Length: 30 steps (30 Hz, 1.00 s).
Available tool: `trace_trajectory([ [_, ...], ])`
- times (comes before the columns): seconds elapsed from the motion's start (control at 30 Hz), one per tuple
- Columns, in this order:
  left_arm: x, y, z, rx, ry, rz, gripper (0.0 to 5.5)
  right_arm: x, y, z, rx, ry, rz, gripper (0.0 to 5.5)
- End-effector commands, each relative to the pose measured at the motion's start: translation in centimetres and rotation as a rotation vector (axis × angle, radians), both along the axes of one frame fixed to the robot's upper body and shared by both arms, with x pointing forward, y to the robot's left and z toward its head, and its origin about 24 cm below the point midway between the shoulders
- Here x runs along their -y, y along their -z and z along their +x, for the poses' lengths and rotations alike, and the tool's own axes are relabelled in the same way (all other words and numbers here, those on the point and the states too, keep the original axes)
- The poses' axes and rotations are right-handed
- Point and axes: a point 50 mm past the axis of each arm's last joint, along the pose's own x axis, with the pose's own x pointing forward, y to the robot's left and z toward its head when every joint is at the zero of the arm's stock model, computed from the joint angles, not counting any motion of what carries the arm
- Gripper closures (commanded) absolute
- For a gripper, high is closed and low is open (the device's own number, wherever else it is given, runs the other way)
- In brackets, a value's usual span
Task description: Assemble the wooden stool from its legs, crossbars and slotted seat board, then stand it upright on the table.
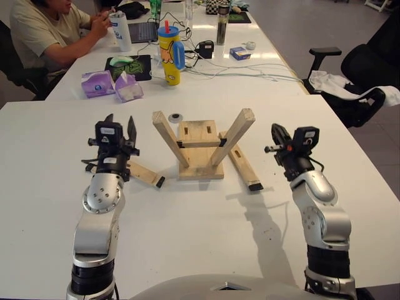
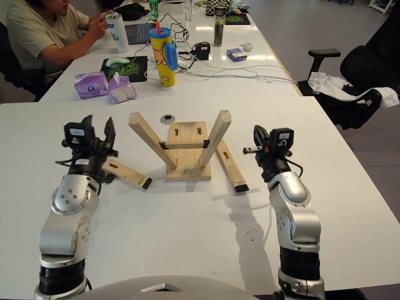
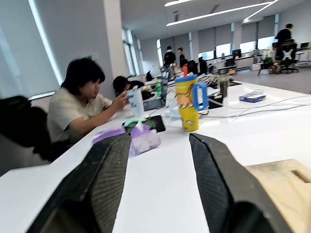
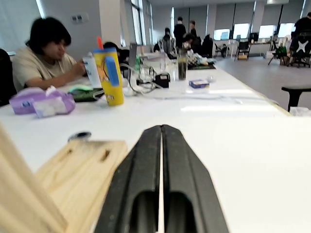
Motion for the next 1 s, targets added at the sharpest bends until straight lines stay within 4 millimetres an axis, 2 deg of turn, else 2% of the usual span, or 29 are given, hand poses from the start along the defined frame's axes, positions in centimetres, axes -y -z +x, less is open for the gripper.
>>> trace_trajectory([
  [0.03, 4.7, 0.3, 0.4, -0.024, 0.286, 0.053, 3.26, -5.8, -0.4, 0.4, 0.030, -0.263, -0.098, 5.50],
  [0.1, 5.6, 1.1, 0.3, -0.077, 0.317, 0.097, 3.26, -9.9, 0.9, -0.6, -0.025, -0.489, -0.153, 5.50],
  [0.17, 4.7, 1.6, 0.5, -0.111, 0.259, 0.114, 3.26, -10.4, 2.4, -1.1, -0.093, -0.525, -0.177, 5.50],
  [0.3, 0.6, 2.5, 1.1, -0.171, 0.084, 0.173, 3.26, -6.8, 4.9, -0.7, -0.212, -0.383, -0.211, 5.50],
  [0.47, -3.3, 4.7, 0.2, -0.305, 0.006, 0.221, 3.26, -3.6, 5.7, 0.3, -0.254, -0.296, -0.265, 5.50],
  [0.53, -5.1, 5.9, -0.3, -0.406, 0.074, 0.269, 3.26, -3.5, 4.8, 1.8, -0.212, -0.304, -0.237, 5.50],
  [0.6, -5.6, 6.7, -0.8, -0.498, 0.274, 0.341, 3.26, -3.6, 3.7, 3.2, -0.162, -0.318, -0.222, 5.50],
  [0.67, -5.7, 6.4, -1.3, -0.539, 0.466, 0.365, 3.26, -4.2, 2.6, 4.2, -0.107, -0.360, -0.214, 5.50],
  [0.77, -5.5, 4.8, -2.4, -0.600, 0.750, 0.332, 3.26, -5.6, 1.1, 5.6, -0.032, -0.453, -0.208, 5.50],
  [0.87, -4.7, 3.6, -2.9, -0.660, 0.943, 0.289, 3.26, -7.3, 0.7, 5.0, 0.018, -0.660, -0.232, 5.50],
  [1.0, -3.6, 4.3, -4.2, -0.772, 1.045, 0.303, 3.26, -8.9, 1.0, 3.1, 0.041, -0.937, -0.275, 5.50],
])
